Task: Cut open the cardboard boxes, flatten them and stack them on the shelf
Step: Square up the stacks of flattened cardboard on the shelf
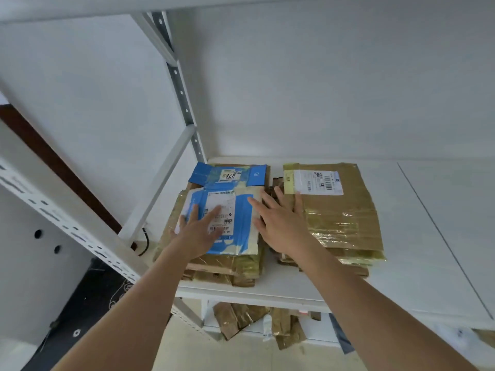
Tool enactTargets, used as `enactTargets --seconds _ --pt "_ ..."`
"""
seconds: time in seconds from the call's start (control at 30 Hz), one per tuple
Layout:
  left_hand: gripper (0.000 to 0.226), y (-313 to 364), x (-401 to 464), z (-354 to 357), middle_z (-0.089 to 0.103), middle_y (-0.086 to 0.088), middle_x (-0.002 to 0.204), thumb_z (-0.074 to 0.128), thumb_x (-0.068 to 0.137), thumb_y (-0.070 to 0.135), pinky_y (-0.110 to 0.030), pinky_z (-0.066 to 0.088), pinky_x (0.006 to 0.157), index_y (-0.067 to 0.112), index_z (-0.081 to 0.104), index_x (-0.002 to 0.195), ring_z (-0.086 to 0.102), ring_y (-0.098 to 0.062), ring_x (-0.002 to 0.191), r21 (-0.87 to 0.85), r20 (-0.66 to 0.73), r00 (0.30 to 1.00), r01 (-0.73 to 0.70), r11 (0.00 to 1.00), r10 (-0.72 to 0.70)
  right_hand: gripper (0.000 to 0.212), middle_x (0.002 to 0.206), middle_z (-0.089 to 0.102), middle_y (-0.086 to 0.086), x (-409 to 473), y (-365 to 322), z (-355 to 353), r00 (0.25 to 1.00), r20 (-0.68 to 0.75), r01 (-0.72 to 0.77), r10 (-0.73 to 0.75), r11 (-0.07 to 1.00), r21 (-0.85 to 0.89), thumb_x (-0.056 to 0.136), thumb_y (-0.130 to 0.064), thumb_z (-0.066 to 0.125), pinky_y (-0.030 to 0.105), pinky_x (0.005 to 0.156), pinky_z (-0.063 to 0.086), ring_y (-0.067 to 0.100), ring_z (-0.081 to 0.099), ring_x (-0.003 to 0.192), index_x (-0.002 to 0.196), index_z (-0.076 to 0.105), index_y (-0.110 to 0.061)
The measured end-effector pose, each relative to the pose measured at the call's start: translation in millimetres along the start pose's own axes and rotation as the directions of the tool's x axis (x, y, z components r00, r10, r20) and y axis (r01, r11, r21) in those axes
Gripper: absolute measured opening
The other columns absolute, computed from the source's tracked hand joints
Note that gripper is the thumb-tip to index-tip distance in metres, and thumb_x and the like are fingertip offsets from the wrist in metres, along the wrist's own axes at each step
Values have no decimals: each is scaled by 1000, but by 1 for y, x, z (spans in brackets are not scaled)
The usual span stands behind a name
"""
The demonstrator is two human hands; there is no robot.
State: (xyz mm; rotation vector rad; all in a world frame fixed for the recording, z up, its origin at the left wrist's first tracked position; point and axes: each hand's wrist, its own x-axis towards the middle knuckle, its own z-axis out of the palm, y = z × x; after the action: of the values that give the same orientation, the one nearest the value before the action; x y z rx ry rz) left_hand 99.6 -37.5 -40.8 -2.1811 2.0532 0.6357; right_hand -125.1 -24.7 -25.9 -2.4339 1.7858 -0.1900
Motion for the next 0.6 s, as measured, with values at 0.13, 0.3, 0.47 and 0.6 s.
enactTargets --seconds 0.13,0.3,0.47,0.6 --pt "64 -15 -3 17 -14 6 164 37 93 69 -66 10 117 61 2 147 -11 -36 150 45 45 999 -12 999 10 55 165 1 -11 -4 5 27 995 98 20 -18 999 -27 99 -61 23 61 112 -20 23 -4 153 152 17 -45" --pt "72 -14 -9 27 -7 1 165 35 88 77 -58 16 119 56 4 149 -6 -39 150 73 39 999 -19 997 16 55 164 7 -15 0 13 38 993 118 6 -22 991 136 97 -61 34 56 114 -17 11 15 150 149 25 -46" --pt "66 -10 -24 28 11 -5 160 35 91 72 -52 31 114 49 13 150 16 -36 145 94 -45 999 -13 995 17 51 162 11 -17 1 7 34 994 103 -3 -18 979 202 98 -56 38 55 115 -16 10 26 146 147 31 -44" --pt "92 -7 -13 7 27 -17 141 49 75 84 -55 29 110 32 20 146 27 -40 133 -42 -266 943 198 979 -202 48 165 1 -11 -1 12 33 998 64 -18 2 970 244 98 -56 40 52 117 -16 9 16 149 145 33 -46"
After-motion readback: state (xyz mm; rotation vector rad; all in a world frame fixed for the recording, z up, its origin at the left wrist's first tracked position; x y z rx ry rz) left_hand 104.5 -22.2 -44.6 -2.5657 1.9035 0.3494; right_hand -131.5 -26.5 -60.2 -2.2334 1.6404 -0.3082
